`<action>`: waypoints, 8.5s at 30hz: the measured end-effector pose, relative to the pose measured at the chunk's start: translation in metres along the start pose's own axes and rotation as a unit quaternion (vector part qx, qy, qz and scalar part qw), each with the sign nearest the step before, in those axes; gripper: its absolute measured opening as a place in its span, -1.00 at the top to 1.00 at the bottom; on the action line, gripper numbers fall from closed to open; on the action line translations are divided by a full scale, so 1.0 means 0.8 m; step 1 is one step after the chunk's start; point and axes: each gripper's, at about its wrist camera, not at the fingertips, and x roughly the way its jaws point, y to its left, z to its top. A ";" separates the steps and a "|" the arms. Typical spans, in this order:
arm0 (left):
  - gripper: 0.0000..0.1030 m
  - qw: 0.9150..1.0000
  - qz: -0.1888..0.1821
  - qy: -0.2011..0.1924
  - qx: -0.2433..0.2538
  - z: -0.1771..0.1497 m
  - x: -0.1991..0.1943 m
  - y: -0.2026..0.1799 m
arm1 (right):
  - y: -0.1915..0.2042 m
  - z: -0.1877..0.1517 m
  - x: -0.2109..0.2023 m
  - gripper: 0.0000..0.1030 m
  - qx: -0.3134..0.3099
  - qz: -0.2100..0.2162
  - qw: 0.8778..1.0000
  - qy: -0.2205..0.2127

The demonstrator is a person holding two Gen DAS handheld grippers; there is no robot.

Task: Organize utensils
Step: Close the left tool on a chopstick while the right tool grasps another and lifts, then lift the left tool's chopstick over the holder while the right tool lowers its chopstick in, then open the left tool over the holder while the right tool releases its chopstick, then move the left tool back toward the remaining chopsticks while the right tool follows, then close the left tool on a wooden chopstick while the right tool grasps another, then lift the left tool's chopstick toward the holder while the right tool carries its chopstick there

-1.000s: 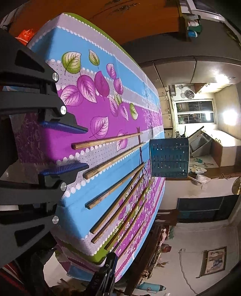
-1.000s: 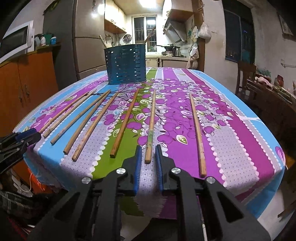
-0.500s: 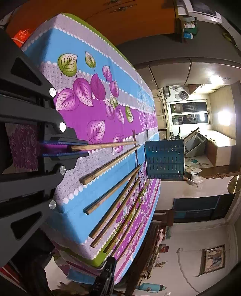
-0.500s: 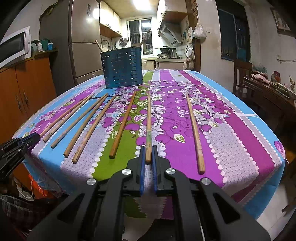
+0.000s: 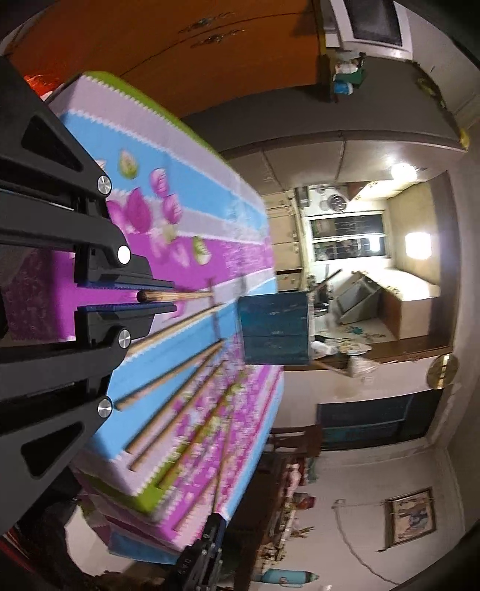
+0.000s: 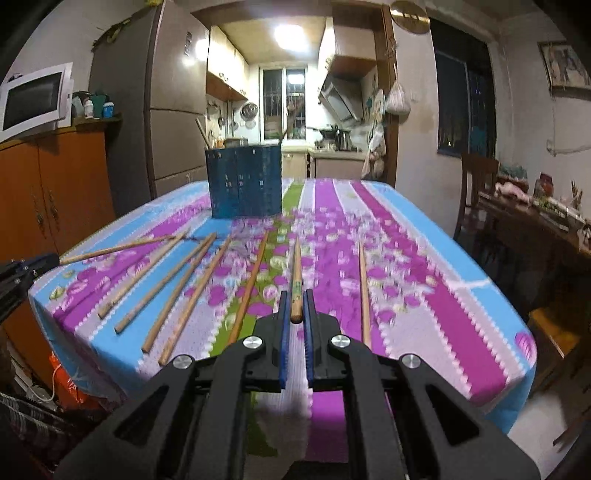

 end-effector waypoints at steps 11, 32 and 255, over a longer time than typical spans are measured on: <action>0.86 0.998 -0.008 -0.052 -0.018 0.078 -0.002 0.020 | -0.013 0.069 0.000 0.90 -0.022 0.021 0.998 -0.055; 0.86 0.998 -0.035 -0.060 -0.006 0.196 0.066 0.042 | -0.021 0.176 0.035 0.90 -0.043 0.042 0.995 -0.078; 0.85 0.999 -0.006 0.020 0.042 0.061 0.009 -0.076 | -0.061 0.027 -0.038 0.90 -0.019 -0.064 0.997 -0.050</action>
